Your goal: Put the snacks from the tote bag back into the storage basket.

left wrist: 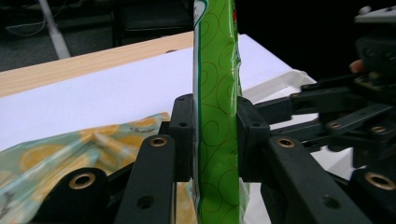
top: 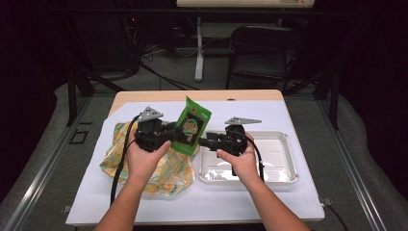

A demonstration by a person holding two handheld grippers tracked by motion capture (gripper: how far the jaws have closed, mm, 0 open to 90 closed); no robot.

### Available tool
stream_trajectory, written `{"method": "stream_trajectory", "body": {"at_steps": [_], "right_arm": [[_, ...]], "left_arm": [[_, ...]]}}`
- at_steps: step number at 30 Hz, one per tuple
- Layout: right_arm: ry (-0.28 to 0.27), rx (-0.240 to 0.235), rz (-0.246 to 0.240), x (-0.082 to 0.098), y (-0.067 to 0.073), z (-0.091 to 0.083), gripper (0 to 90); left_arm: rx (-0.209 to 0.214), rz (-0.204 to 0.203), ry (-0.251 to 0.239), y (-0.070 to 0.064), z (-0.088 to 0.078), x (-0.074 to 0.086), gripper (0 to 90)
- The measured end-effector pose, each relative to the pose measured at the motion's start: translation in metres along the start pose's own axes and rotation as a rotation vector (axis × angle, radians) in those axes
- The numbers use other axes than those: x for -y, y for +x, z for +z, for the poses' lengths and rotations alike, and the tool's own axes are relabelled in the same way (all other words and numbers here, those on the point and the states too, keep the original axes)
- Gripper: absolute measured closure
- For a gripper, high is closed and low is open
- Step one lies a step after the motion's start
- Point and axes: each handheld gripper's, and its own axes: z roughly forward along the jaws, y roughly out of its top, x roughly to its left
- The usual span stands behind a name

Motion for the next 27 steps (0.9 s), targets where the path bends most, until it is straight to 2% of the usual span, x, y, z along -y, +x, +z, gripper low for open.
{"method": "stream_trajectory", "body": {"at_steps": [3,8,12,16,19,22,27], "right_arm": [[0.012,0.006,0.009,0.001,-0.005,-0.001,48.5],[-0.018,-0.020,0.054,0.000,-0.012,-0.006,48.4],[-0.025,-0.015,0.081,0.000,-0.016,-0.008,49.9],[-0.025,0.008,0.089,0.001,-0.017,-0.009,52.7],[-0.026,0.028,0.102,0.000,-0.018,-0.012,58.7],[-0.050,0.050,0.130,0.000,-0.018,-0.014,65.0],[-0.082,0.089,0.141,0.000,-0.021,-0.019,71.8]], "left_arm": [[0.019,0.008,0.006,-0.005,0.005,-0.003,72.6],[0.034,0.018,0.008,-0.011,0.014,-0.004,72.6],[0.040,0.012,0.013,-0.011,0.019,-0.005,72.5],[0.040,-0.005,0.022,-0.010,0.022,-0.005,72.2],[0.041,-0.005,0.023,-0.009,0.024,-0.004,72.2],[0.044,-0.004,0.023,-0.010,0.026,-0.004,72.0],[0.049,0.001,0.037,-0.013,0.031,-0.002,71.7]]}}
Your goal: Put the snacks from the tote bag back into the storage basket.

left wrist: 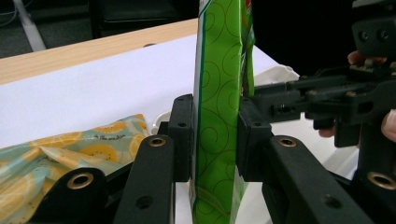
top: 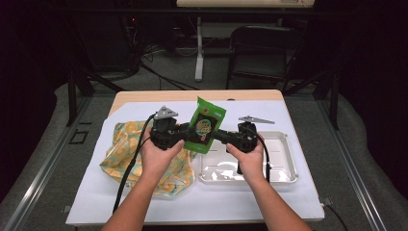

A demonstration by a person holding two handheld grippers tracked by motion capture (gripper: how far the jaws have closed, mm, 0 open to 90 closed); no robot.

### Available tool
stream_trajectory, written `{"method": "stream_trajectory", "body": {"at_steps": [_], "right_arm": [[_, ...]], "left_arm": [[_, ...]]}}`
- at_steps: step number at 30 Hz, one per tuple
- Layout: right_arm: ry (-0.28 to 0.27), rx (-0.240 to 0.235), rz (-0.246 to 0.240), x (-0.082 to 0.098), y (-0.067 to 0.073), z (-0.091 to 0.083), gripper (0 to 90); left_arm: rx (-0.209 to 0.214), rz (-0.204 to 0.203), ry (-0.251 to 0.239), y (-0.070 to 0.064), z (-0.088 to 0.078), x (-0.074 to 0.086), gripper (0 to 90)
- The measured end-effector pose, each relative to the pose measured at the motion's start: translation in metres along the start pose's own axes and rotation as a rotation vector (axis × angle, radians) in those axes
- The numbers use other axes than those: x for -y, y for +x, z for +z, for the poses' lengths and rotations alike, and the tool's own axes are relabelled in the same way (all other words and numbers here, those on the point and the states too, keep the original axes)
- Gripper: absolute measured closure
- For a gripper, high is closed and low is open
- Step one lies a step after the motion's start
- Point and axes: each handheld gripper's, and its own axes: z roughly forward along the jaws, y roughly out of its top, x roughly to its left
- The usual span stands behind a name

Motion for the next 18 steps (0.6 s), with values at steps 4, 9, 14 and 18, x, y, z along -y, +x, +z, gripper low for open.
{"method": "stream_trajectory", "body": {"at_steps": [4,9,14,18], "right_arm": [[-0.031,0.012,0.014,-0.001,-0.003,-0.004,73.6],[-0.039,0.031,0.024,-0.002,-0.006,-0.006,77.0],[-0.054,0.033,0.043,-0.002,-0.010,-0.008,81.7],[-0.063,0.044,0.047,-0.002,-0.011,-0.010,85.8]], "left_arm": [[0.008,0.005,0.003,-0.002,0.004,0.001,72.0],[0.020,-0.002,0.010,-0.003,0.009,0.002,72.3],[0.021,-0.002,0.018,-0.004,0.013,0.004,72.2],[0.019,0.001,0.035,-0.004,0.017,0.005,71.8]]}}
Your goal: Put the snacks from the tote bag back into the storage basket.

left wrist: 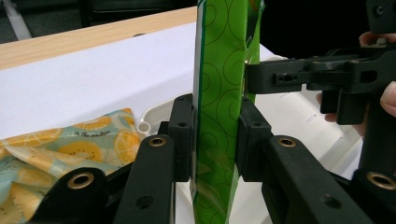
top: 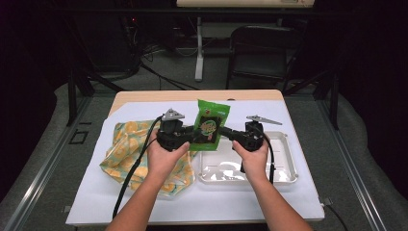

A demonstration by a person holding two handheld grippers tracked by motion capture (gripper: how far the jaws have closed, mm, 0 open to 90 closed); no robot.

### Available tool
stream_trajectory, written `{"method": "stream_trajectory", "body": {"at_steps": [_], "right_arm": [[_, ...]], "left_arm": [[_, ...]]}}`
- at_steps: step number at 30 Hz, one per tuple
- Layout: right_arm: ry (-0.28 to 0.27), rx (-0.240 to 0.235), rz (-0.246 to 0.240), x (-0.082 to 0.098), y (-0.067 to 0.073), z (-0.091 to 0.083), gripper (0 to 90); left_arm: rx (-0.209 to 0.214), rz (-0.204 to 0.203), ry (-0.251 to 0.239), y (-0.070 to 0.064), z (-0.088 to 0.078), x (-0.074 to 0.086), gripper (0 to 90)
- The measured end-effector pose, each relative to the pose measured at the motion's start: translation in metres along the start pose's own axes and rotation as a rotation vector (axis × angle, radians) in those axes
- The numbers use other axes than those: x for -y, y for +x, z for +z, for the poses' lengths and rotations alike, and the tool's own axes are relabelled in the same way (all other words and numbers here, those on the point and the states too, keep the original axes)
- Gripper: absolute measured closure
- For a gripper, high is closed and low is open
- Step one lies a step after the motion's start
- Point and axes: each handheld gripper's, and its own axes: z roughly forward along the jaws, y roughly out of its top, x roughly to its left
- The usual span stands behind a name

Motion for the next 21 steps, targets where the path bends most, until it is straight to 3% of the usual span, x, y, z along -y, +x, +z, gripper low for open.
{"method": "stream_trajectory", "body": {"at_steps": [7,16,21], "right_arm": [[-0.024,0.048,-0.060,-0.001,0.004,-0.005,88.9],[-0.013,0.116,-0.130,-0.006,0.008,-0.010,89.2],[-0.001,0.123,-0.122,-0.007,0.006,-0.011,89.2]], "left_arm": [[-0.019,0.002,0.011,-0.002,0.008,0.002,68.9],[-0.031,0.014,-0.018,0.000,0.024,0.007,64.6],[-0.036,0.006,-0.018,0.000,0.029,0.008,62.7]]}}
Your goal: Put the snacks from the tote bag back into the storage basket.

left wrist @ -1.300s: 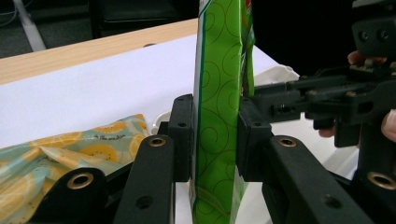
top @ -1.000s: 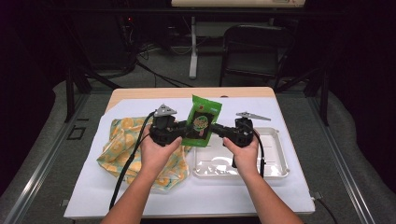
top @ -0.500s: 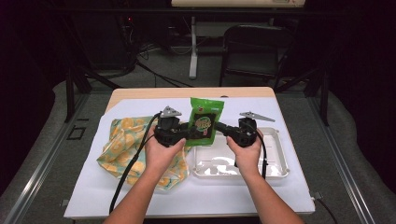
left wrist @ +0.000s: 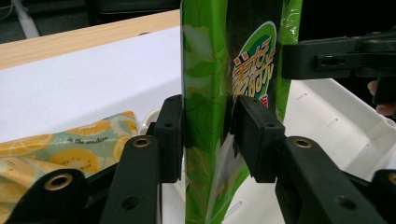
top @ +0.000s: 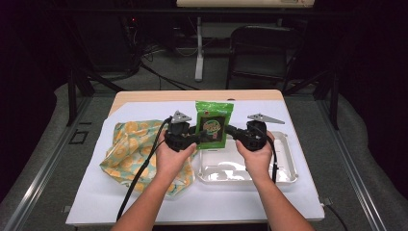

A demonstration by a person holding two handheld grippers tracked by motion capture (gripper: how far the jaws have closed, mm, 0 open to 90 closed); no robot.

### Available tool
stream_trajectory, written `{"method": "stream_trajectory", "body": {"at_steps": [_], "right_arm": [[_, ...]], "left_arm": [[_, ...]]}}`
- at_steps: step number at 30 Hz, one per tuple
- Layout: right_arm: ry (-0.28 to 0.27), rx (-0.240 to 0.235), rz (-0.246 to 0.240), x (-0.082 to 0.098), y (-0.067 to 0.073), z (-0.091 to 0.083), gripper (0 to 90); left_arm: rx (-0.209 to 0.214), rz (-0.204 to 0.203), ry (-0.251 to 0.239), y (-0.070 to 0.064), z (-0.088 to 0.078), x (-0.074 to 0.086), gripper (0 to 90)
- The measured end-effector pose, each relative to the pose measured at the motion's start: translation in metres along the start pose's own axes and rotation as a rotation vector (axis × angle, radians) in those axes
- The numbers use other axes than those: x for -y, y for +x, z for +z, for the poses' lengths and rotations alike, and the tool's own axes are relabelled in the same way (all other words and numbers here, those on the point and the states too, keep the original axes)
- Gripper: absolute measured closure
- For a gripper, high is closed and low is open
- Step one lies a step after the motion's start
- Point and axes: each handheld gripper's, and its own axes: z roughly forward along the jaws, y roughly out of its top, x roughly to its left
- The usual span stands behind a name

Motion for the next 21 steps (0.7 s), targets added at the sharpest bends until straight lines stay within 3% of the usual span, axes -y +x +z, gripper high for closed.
{"method": "stream_trajectory", "body": {"at_steps": [8,21], "right_arm": [[0.020,0.019,-0.001,-0.001,-0.004,-0.001,89.2],[0.048,0.038,0.014,0.001,-0.010,0.000,89.5]], "left_arm": [[-0.032,-0.006,0.016,-0.003,0.012,0.001,57.8],[-0.042,-0.034,0.031,-0.002,0.029,0.002,50.6]]}}
